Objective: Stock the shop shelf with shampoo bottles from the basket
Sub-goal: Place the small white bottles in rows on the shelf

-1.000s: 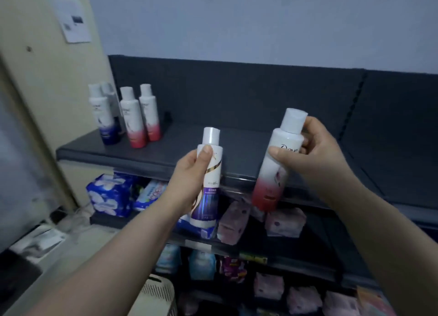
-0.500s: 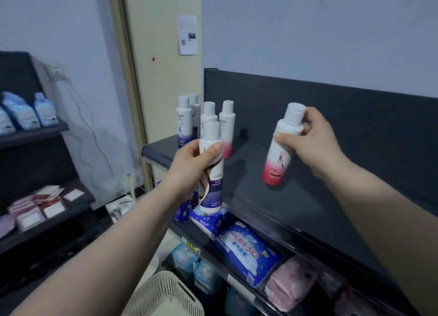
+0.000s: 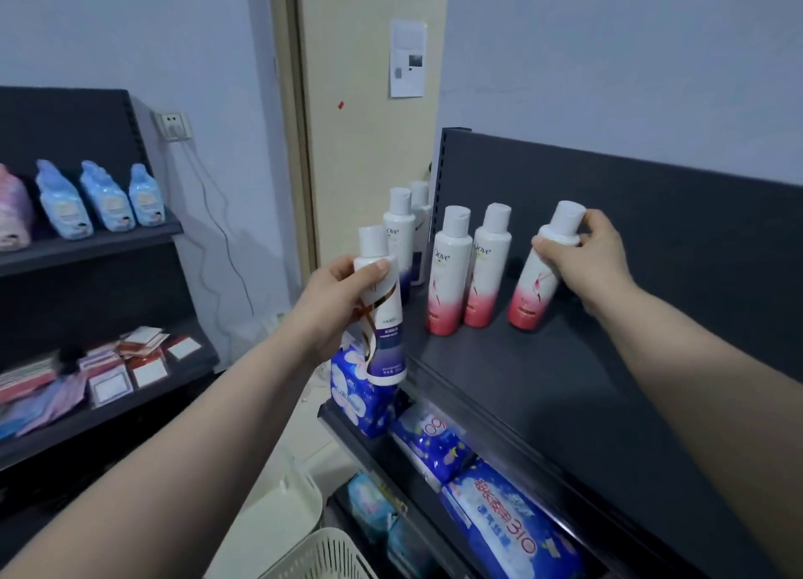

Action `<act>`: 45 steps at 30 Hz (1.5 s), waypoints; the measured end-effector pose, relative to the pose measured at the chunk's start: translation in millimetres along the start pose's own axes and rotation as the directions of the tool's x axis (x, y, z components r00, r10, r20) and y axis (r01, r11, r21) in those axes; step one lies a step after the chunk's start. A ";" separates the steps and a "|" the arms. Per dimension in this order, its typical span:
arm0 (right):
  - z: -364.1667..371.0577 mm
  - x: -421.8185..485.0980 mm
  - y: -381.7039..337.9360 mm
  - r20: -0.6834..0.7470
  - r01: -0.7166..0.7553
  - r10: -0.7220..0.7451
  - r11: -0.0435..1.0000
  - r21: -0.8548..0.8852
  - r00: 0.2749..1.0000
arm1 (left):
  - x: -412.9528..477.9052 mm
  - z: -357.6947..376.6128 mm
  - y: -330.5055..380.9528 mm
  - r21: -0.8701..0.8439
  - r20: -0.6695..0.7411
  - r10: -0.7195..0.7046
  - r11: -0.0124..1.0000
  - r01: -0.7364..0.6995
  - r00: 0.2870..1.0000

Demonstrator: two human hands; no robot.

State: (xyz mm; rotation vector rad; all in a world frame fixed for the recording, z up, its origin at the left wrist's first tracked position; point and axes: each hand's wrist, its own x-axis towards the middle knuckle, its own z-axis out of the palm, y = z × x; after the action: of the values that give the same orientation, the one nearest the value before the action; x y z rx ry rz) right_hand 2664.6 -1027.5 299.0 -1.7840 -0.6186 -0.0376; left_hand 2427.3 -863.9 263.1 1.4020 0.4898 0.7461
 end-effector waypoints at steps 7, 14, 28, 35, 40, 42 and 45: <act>27.7 38.7 10.7 -0.040 -0.038 0.038 0.999 -0.003 0.998 | 43.1 -31.9 -2.3 -0.014 0.047 0.018 1.000 -0.017 0.999; 43.6 52.5 23.5 -0.017 -0.018 0.017 0.998 -0.058 1.000 | 57.3 -31.4 -7.1 -0.041 0.184 0.010 0.999 -0.002 0.983; 7.9 -4.7 -32.4 -0.208 0.332 -0.336 0.942 -0.057 0.918 | 30.3 25.4 14.0 -0.196 0.402 0.101 0.980 -0.022 0.910; 2.8 -72.8 -86.2 0.384 0.368 -0.343 0.930 0.008 0.857 | 12.2 66.1 6.7 -0.219 0.429 0.163 0.973 -0.072 0.889; 2.0 -71.4 -102.1 0.384 0.364 -0.338 0.932 0.007 0.859 | 6.5 67.2 14.4 -0.222 0.445 0.164 0.973 -0.069 0.880; 8.4 -68.6 -112.8 0.349 0.387 -0.369 0.922 0.021 0.861 | 6.4 59.2 23.5 -0.157 0.490 0.161 0.983 -0.095 0.857; 19.7 -57.1 -132.3 0.376 0.378 -0.362 0.925 0.035 0.853 | 8.4 38.5 37.8 -0.053 0.471 0.172 0.984 -0.167 0.865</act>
State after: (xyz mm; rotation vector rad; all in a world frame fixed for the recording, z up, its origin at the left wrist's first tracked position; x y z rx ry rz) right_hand 2553.7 -1009.0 391.3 -1.6968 -1.2465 0.0312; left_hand 2453.6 -884.5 306.3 1.5688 -0.0243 0.5135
